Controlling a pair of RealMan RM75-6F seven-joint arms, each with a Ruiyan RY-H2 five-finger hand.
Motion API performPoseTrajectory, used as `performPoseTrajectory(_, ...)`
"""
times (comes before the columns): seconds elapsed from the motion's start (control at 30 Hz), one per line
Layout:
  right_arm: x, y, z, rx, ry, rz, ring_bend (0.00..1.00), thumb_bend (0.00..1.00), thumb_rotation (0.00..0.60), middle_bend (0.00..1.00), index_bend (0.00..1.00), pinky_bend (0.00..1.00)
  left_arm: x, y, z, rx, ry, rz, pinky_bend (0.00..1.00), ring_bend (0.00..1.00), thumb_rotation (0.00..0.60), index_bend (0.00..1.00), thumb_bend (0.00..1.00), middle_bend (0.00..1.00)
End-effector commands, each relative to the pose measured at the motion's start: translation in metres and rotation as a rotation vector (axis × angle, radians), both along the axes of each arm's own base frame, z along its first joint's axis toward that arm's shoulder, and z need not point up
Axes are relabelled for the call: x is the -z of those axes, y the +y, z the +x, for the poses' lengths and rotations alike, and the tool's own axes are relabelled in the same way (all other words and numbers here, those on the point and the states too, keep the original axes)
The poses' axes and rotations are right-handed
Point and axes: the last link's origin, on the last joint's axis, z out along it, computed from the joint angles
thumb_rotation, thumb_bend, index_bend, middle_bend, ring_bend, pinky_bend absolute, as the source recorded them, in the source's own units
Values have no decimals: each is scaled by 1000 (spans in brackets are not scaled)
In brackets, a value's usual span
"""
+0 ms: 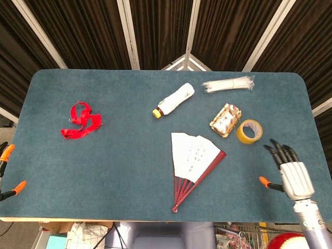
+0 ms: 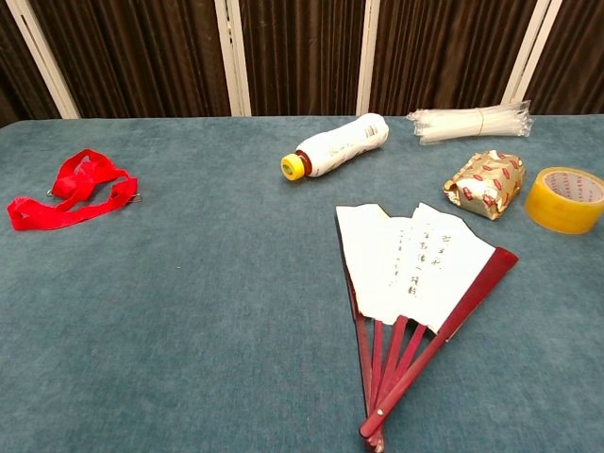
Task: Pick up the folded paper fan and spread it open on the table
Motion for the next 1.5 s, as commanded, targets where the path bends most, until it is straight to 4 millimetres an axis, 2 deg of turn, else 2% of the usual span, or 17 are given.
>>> performPoseTrajectory(0.03, 27, -4, 8, -109, -5, 108, 172, 183, 600, 92, 201, 137, -2, 0, -1, 0, -4, 5, 62, 0, 600, 0, 165, 23)
performPoseTrajectory(0.17, 40, -11, 6, -203, 51, 115, 172, 183, 600, 92, 233, 147, -4, 1, -3, -10, -4, 16, 62, 0, 600, 0, 165, 23)
performPoseTrajectory(0.3, 55, -5, 8, -280, 86, 180, 173, 183, 600, 92, 240, 147, -6, 1, -3, -9, -1, 22, 62, 0, 600, 0, 165, 23)
performPoseTrajectory(0.7, 94, 5, 13, -330, 108, 269, 172, 183, 600, 92, 281, 153, -8, 0, -5, -1, -1, 31, 62, 0, 600, 0, 165, 23)
performPoseTrajectory(1.2, 140, 2, 40, -370, 148, 314, 173, 183, 600, 92, 332, 161, 8, 10, -1, 56, 59, 34, 62, 0, 600, 0, 165, 22)
performPoseTrajectory(1.5, 156, -3, 52, -386, 166, 329, 173, 184, 600, 92, 377, 163, 10, 11, -2, 50, 61, 34, 62, 0, 600, 0, 165, 23)
